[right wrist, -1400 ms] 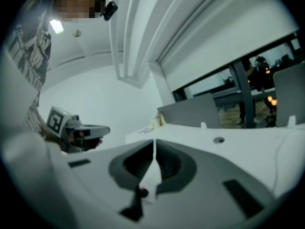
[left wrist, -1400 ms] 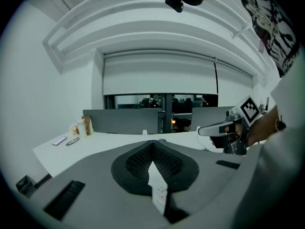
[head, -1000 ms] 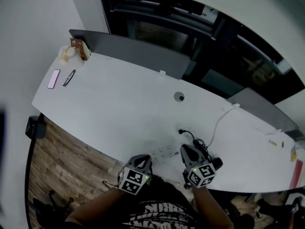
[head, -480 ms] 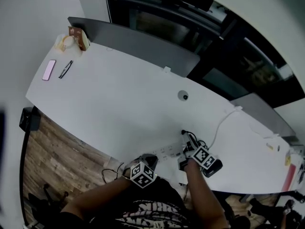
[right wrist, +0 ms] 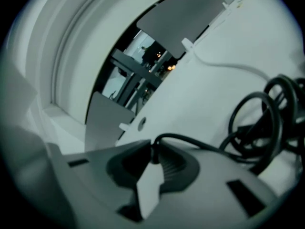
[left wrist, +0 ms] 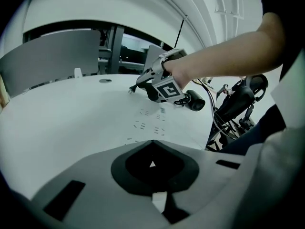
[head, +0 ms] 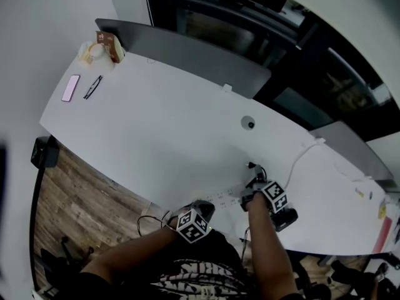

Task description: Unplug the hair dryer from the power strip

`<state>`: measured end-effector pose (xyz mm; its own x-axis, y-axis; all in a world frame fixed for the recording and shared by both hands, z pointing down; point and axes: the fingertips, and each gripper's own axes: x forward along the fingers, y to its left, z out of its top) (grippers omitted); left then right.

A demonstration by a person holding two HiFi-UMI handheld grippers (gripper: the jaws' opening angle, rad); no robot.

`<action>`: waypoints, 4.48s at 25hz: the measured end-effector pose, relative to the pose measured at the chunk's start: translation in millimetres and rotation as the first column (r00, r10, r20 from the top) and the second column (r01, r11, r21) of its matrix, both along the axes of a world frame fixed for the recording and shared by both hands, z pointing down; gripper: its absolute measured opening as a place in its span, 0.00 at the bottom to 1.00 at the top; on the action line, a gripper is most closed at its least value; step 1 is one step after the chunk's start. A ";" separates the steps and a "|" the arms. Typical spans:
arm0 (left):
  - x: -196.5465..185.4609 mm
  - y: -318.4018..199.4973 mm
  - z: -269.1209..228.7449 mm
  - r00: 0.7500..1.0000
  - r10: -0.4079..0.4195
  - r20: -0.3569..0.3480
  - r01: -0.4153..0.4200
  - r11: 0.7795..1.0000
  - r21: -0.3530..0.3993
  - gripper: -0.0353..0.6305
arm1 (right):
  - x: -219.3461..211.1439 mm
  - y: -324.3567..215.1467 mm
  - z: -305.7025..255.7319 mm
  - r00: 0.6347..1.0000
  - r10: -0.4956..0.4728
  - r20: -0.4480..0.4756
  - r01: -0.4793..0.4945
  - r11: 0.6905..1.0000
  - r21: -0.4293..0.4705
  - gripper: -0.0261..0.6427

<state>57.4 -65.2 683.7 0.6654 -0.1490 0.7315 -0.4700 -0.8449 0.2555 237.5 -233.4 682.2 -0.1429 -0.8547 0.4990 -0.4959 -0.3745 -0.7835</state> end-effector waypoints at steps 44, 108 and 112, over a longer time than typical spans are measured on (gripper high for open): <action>6.9 -10.5 -11.2 0.989 -0.113 -0.095 0.101 0.987 -0.122 0.09 | -126.0 111.6 -52.0 0.825 -0.511 -0.241 0.558 0.803 0.210 0.17; -9.9 13.3 -23.9 0.919 -0.226 -0.322 0.075 0.904 -0.422 0.09 | -173.5 128.9 -16.7 0.107 -0.552 -0.827 0.834 0.503 -0.227 0.24; -10.5 4.8 -21.0 0.924 -0.235 -0.302 0.102 0.912 -0.397 0.09 | -166.5 134.3 -37.5 0.298 -0.556 -0.776 0.856 0.516 -0.041 0.31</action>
<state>46.9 -60.4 662.7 0.8692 -0.0464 0.4923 -0.4265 -0.5741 0.6989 70.9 -99.1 644.7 -0.5627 -0.6865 0.4605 -0.7998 0.5929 -0.0934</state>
